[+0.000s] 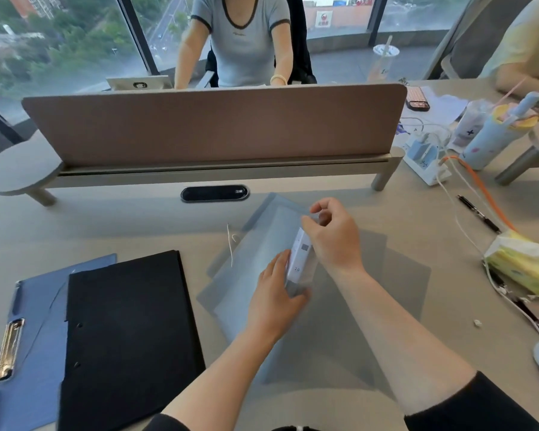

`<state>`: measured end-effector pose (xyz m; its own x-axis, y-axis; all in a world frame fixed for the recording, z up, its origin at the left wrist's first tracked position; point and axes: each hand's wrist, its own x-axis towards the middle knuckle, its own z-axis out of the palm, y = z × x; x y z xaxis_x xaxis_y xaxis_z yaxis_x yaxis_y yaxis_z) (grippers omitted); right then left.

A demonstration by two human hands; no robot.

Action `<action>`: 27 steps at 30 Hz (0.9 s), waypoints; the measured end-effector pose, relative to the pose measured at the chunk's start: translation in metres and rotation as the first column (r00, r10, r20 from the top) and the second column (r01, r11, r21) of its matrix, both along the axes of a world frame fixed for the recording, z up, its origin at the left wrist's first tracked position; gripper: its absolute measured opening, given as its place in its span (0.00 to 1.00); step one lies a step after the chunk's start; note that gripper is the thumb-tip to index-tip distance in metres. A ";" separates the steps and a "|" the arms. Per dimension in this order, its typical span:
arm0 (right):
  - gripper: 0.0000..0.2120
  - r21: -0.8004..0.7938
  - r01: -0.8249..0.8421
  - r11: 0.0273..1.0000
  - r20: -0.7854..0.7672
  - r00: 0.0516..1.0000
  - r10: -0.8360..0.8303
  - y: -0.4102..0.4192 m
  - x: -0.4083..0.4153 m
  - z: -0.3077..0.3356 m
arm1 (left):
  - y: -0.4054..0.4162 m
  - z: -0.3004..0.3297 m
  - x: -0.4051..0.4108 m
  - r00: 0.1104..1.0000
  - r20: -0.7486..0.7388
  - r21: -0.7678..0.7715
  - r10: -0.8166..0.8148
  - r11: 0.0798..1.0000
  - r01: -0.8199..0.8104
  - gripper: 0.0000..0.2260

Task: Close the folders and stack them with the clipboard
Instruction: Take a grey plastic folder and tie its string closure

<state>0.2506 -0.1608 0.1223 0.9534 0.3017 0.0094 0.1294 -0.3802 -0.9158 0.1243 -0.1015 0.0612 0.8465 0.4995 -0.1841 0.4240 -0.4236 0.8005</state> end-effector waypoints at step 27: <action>0.15 0.239 -0.093 0.967 -0.496 0.844 0.204 0.041 -0.033 -0.026 | 0.168 0.114 -0.070 0.809 0.274 -0.585 0.520 0.758 -0.289 0.09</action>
<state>0.2173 -0.1202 0.0965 0.7819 0.4842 -0.3925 -0.3390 -0.1981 -0.9197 0.0541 0.0669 0.1754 0.6347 0.7464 -0.2004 0.0557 0.2144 0.9752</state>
